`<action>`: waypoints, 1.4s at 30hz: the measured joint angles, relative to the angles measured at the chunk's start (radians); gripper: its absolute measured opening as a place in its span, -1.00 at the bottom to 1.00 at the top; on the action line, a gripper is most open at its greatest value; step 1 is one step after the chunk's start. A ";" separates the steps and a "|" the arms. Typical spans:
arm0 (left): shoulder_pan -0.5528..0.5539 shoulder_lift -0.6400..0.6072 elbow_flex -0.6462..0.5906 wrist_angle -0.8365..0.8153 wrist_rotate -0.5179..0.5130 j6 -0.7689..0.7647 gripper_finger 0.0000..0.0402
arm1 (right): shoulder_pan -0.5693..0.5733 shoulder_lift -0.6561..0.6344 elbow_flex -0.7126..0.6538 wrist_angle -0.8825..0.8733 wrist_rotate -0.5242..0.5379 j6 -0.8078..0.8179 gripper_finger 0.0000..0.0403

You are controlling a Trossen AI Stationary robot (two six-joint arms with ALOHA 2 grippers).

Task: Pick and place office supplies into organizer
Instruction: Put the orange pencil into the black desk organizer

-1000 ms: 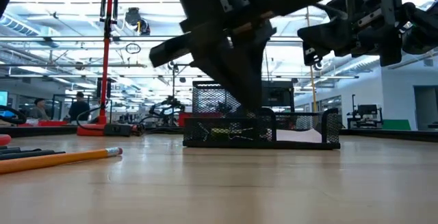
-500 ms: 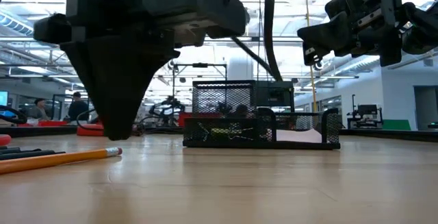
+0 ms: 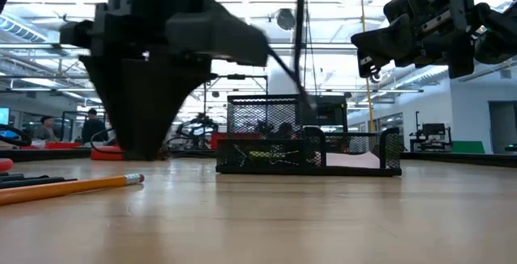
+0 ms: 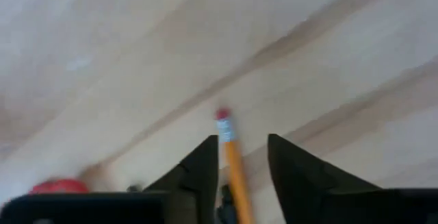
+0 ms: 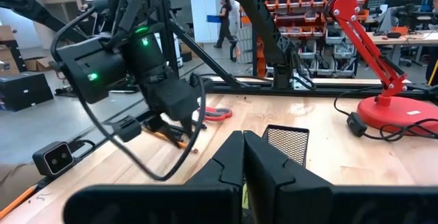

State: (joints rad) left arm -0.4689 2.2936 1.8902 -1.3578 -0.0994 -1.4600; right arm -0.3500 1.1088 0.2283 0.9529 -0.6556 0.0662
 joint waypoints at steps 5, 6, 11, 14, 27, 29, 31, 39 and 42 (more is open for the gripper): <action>-0.005 -0.001 -0.039 0.003 0.019 -0.052 -0.10 | 0.000 0.000 0.000 -0.001 0.000 0.000 -0.99; -0.005 -0.001 -0.048 0.012 0.020 -0.051 -0.08 | 0.000 0.000 0.000 -0.001 0.000 0.000 -0.99; -0.002 -0.006 -0.108 0.119 0.037 -0.033 -0.07 | 0.000 0.000 0.000 -0.003 0.000 0.000 -0.99; 0.003 -0.011 -0.156 0.177 0.058 -0.011 -0.14 | 0.000 0.000 0.000 -0.003 0.000 0.000 -0.99; 0.025 -0.021 -0.244 0.314 0.126 0.061 -0.93 | 0.000 0.000 -0.001 -0.002 0.000 0.000 -0.99; 0.025 -0.022 -0.244 0.315 0.116 0.077 -0.94 | 0.000 0.000 -0.001 -0.002 0.000 0.000 -0.99; 0.022 -0.022 -0.244 0.316 0.094 0.084 -0.92 | 0.000 0.000 -0.001 -0.002 0.000 0.000 -0.99; -0.003 -0.011 -0.190 0.278 -0.080 0.109 -0.94 | 0.000 0.000 -0.001 -0.002 0.000 0.000 -0.99; -0.004 -0.016 -0.154 0.267 -0.184 0.124 -0.96 | 0.000 0.000 -0.001 -0.001 0.000 0.000 -0.99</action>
State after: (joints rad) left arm -0.4728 2.2778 1.7358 -1.0904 -0.2839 -1.3356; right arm -0.3500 1.1088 0.2276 0.9516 -0.6559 0.0666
